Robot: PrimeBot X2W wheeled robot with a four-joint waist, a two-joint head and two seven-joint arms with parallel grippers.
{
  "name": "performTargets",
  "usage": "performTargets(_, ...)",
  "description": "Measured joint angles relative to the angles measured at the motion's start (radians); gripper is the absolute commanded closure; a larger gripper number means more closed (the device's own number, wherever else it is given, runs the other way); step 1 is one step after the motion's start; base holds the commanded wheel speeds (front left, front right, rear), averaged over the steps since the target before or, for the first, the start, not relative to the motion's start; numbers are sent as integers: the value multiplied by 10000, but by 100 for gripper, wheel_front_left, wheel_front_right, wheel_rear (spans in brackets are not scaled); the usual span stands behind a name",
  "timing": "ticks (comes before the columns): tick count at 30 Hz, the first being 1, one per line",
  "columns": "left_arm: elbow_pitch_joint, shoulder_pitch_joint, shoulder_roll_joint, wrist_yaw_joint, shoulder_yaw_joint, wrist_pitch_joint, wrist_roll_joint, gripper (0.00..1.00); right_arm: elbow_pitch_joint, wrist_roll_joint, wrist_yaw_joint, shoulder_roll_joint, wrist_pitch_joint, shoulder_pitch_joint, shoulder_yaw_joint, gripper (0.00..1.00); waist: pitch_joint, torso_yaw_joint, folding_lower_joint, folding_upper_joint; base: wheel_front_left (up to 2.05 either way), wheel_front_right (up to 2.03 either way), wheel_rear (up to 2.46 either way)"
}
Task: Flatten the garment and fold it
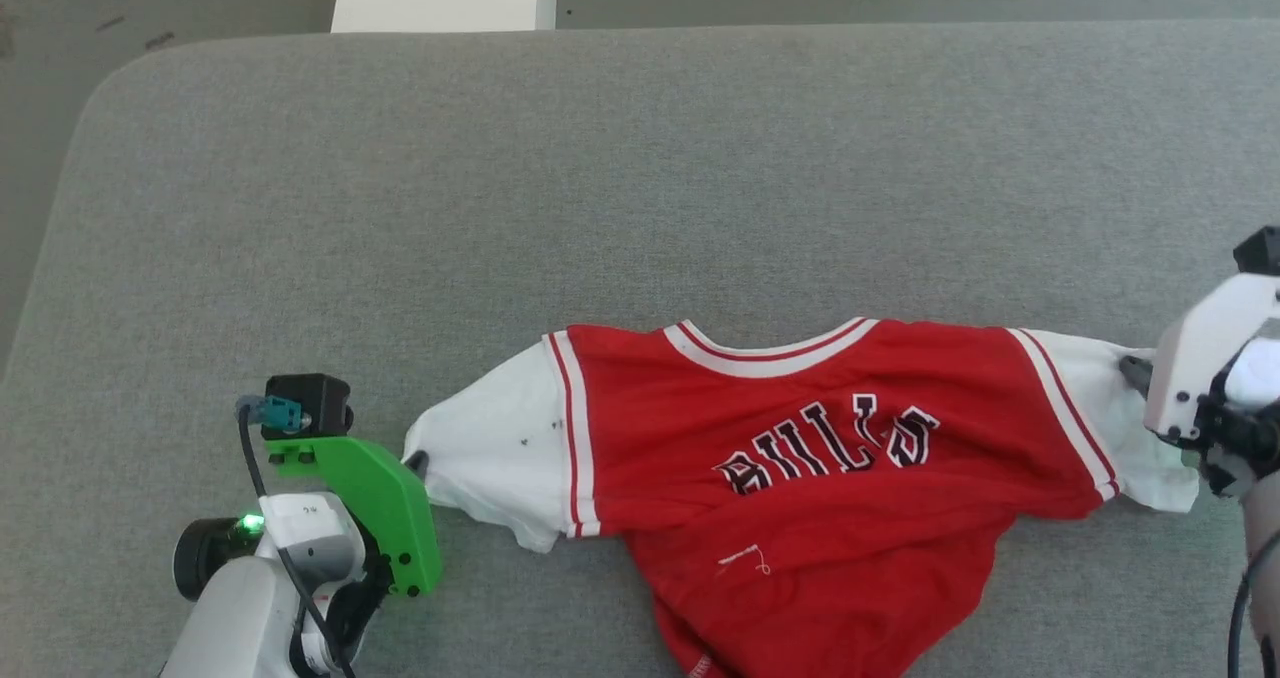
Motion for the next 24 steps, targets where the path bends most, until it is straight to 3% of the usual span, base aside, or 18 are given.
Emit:
performTargets(3, -36, -61, 92, -194, -56, 0, -19, 100, -182, 104, 0, -127, 980, -128, 414, 100, 5, -4, 0, 0, 0, 0, 0)
performTargets(8, -251, -593, 606, -748, -142, -174, 100, 100, -1068, 272, 0, -357, 1315, -76, 1095, 100, 64, -91, 0, 1, 0, 0, 0)
performTargets(14, -500, -2714, 1214, -1394, 165, -848, 140, 100, -2560, 334, 0, -1028, 688, -969, 1808, 100, 397, -218, 1, 1, 0, 0, 0)
performTargets(24, 270, -7371, 1701, -1269, 786, -1887, 865, 100, -3499, -236, 0, -1778, -1055, -4661, 2782, 100, 1536, -461, 2, 1, 0, 0, 0)
